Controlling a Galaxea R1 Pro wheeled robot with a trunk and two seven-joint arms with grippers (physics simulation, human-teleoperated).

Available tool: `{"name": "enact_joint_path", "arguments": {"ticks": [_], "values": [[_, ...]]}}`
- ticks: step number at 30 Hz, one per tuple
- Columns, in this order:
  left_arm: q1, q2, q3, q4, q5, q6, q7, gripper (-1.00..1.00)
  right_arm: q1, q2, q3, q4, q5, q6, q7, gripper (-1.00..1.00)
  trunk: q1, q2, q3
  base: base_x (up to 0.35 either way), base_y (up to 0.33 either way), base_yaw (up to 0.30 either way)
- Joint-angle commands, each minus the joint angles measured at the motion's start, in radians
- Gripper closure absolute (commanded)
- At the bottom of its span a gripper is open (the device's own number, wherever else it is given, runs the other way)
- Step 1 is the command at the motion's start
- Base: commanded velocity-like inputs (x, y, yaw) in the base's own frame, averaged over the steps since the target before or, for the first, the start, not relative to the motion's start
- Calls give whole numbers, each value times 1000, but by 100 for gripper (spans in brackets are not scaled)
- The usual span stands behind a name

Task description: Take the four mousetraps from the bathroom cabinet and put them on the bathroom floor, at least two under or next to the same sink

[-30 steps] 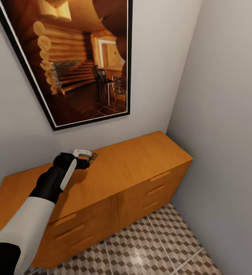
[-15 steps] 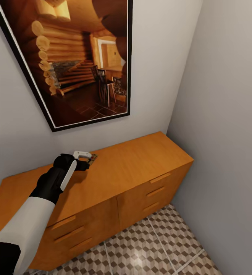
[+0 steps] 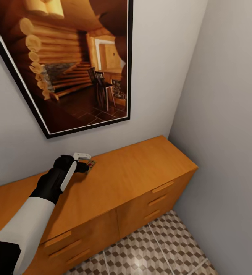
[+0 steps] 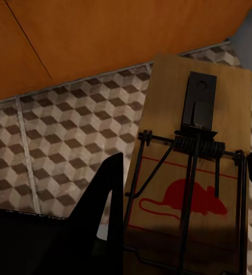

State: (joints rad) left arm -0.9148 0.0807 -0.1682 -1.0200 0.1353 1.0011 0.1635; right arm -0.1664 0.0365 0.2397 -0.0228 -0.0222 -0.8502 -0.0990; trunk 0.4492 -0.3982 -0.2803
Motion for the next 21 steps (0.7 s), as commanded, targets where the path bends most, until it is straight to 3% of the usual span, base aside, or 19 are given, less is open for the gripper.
{"name": "enact_joint_path", "arguments": {"ticks": [1, 13, 21], "values": [[-1, 1, -4, 2, 10, 2, 10, -100, -1, 0, 9, 1, -4, -3, -5, 100, 1, -2, -2, 115, 0, 0], [-1, -6, -26, 24, 10, -11, 6, -100, -1, 0, 9, 1, -4, -3, -5, 100, 1, -2, -2, 17, 0, 0], [-1, -7, -30, 24, 10, -13, -49, -100, -1, 0, 9, 0, -4, -3, -5, 100, 1, -2, -2, 97, 0, 0]]}}
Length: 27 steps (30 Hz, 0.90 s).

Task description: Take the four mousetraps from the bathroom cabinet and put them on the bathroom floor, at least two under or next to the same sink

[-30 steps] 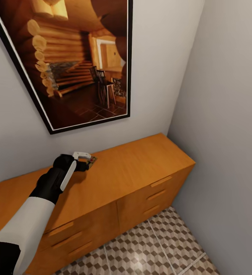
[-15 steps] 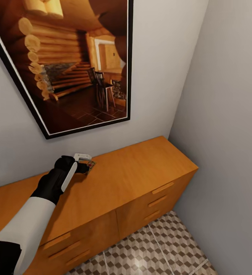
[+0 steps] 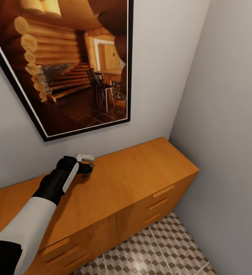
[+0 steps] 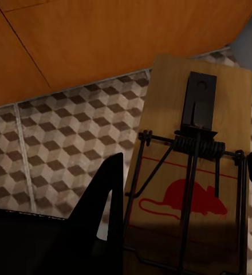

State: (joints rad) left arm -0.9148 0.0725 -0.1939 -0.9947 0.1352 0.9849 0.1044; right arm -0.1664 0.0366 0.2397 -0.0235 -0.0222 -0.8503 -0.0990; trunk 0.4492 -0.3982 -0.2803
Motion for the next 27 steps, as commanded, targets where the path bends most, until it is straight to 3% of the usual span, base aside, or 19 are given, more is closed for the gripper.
{"name": "enact_joint_path", "arguments": {"ticks": [1, 15, 27], "values": [[-1, 2, -4, -1, 11, 3, 9, -100, -1, 0, 9, 1, -4, -3, -5, 100, 1, -2, -2, 123, 0, 0], [-1, 6, -4, 3, 11, 3, 3, -100, -1, 0, 9, 1, -4, -3, -5, 100, 1, -2, -2, 65, 0, 0], [-1, 24, -4, 40, 11, -8, -84, -100, -1, 0, 9, 1, -4, -3, -5, 100, 1, -2, -2, 0, 0, 0]]}}
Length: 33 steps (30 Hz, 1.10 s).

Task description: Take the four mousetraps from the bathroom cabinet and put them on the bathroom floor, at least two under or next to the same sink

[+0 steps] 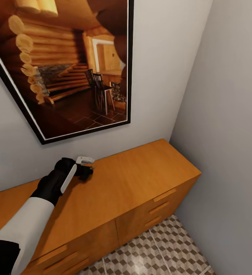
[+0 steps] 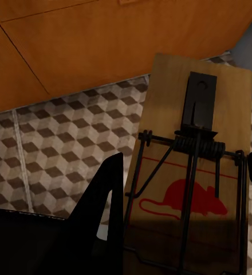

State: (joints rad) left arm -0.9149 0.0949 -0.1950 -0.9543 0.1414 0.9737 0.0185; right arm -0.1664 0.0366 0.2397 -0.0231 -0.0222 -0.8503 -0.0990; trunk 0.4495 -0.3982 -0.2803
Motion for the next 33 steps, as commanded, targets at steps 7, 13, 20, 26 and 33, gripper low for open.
{"name": "enact_joint_path", "arguments": {"ticks": [7, 13, 20, 26, 33], "values": [[-1, 14, 0, 2, 6, -16, -27, -100, -1, 1, 10, 1, -4, -5, -5, 100, 1, -2, -2, 0, 0, 0], [-1, 34, 0, 2, 6, -18, -62, -100, -1, 2, 10, 0, -4, -4, -1, 100, 1, -2, -3, 0, 0, 0], [-1, 35, -3, 3, 6, -18, -66, -100, -1, 2, 10, 1, -4, -4, -1, 100, 1, -2, -10, 0, 0, 0], [0, 36, -3, 7, 6, -18, -66, -100, -1, 2, 10, 1, -4, -4, -1, 100, 1, -2, -17, 0, 0, 0], [1, 33, -3, 38, 6, -19, -66, -100, -1, 2, 10, 1, -4, -4, -1, 100, 1, -2, -21, 0, 0, 0]]}}
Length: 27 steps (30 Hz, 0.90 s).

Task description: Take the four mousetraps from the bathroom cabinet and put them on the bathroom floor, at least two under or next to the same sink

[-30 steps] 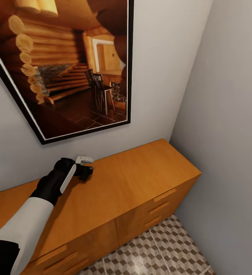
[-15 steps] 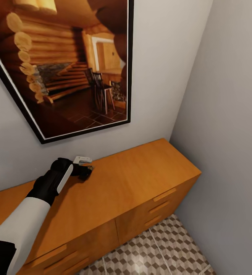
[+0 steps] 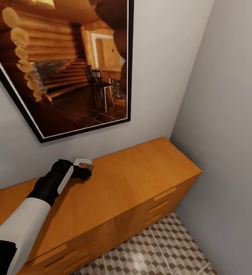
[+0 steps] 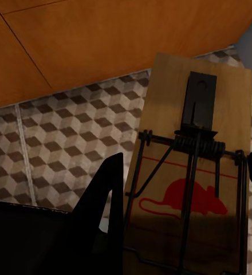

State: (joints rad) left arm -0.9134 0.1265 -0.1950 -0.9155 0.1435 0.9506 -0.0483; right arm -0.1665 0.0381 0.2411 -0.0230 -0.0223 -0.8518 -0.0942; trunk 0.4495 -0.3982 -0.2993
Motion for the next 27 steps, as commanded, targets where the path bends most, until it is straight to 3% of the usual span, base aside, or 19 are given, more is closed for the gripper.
{"name": "enact_joint_path", "arguments": {"ticks": [1, 10, 27], "values": [[-1, 1, -3, 1, 4, 3, 1, -100, -1, 0, 9, 1, -4, -3, -5, 100, 1, -2, -2, 0, 0, 0], [-1, 1, -3, 25, 4, -41, -35, -100, -1, 0, 9, 1, -4, -3, -5, 100, 1, -2, -2, 0, 0, 0], [-1, 1, -3, 47, 4, -47, -44, -100, -1, 0, 9, 0, -4, -3, -5, 100, 1, -2, -2, 0, 0, 0]]}}
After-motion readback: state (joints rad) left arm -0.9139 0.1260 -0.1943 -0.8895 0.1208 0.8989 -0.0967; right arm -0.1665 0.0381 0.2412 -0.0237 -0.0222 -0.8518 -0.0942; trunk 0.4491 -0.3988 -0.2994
